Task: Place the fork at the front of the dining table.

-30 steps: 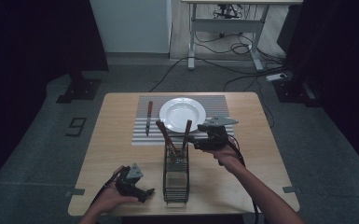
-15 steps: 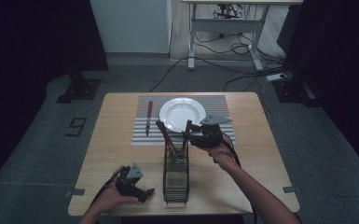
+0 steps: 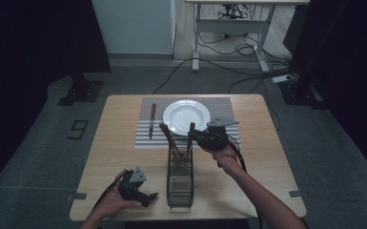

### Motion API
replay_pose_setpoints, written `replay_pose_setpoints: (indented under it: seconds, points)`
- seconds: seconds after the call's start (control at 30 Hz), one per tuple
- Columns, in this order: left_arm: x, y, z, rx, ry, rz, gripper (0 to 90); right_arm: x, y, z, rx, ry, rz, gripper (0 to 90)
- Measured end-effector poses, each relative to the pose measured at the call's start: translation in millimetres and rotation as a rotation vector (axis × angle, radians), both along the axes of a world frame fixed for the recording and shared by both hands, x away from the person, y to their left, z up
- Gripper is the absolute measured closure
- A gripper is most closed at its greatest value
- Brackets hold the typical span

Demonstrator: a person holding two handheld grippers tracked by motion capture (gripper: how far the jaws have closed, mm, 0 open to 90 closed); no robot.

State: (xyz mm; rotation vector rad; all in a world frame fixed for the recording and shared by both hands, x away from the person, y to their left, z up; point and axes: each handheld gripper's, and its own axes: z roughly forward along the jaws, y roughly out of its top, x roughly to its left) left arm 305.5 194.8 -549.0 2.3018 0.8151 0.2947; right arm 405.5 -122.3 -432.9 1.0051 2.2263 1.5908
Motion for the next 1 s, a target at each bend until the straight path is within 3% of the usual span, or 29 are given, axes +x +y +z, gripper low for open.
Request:
replay_pose_setpoints:
  seconds: [0.23, 0.47, 1.0]
  points:
    - [0.0, 0.0, 0.0, 0.000, 0.000, 0.000, 0.0, 0.2, -1.6, -0.6, 0.059, 0.036, 0.029, 80.5]
    - [0.1, 0.1, 0.0, 0.001, 0.000, -0.001, 0.0, -2.4, -1.4, 1.7, 0.055, 0.016, 0.042, 80.8]
    - [0.1, 0.1, 0.1, 0.001, 0.000, -0.002, 0.0, -8.8, -12.1, 19.2, 0.124, -0.031, 0.036, 80.8]
